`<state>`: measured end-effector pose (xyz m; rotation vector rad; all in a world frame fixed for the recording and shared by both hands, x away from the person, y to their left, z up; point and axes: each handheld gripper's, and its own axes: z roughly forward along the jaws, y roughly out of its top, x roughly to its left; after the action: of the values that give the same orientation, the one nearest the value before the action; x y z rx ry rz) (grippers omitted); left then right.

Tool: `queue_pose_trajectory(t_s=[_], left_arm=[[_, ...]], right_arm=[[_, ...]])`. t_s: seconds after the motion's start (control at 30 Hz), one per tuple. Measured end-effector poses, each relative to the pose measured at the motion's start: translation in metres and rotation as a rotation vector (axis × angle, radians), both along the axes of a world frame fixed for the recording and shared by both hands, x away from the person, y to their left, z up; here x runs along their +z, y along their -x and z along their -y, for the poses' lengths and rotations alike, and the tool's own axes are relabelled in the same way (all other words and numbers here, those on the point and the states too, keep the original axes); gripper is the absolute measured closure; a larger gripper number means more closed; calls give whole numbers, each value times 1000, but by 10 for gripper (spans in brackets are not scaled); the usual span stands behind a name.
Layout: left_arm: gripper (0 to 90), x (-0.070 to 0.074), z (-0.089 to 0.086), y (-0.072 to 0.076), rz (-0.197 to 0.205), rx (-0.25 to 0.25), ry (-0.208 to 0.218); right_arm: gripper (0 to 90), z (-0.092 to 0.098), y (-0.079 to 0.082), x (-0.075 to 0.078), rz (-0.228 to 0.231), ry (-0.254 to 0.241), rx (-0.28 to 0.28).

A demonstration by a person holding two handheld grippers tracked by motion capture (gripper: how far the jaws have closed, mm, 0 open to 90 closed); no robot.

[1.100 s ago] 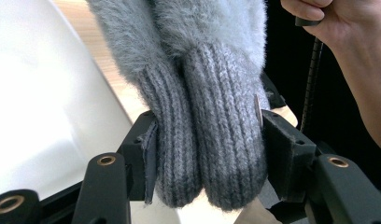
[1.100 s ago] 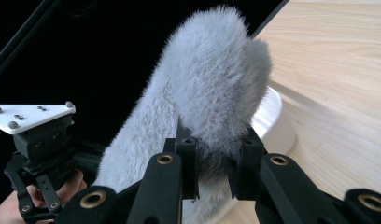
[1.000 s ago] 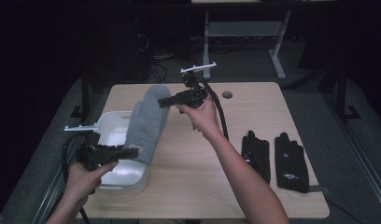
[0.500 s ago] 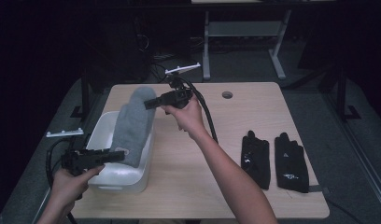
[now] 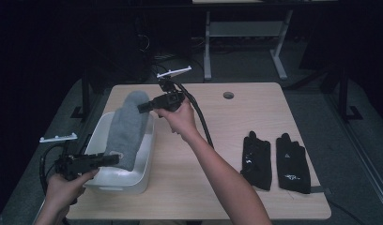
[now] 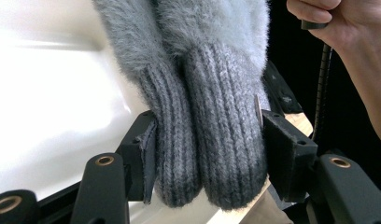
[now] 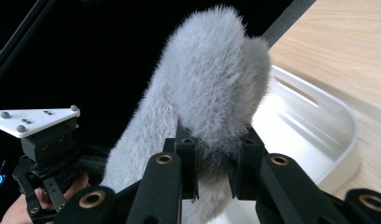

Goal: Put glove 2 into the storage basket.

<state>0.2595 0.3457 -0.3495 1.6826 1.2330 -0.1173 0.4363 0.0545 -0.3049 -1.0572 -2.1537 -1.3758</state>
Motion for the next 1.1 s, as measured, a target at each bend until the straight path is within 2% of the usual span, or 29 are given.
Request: queue_pose_trajectory(t_s=[0.37,0.8,1.1], left_arm=[[422,-12,-13,5,-22,24,-7],[420,-31,-18,7,-59,33,-20],[416,-37,-19,8,-84,41,-39]], right_arm=[[759,-19,-1,-13,-18,12,17],[759,-32,-1,-31,-35,39,33],[759,-38,-1,-44,-54,47,39]])
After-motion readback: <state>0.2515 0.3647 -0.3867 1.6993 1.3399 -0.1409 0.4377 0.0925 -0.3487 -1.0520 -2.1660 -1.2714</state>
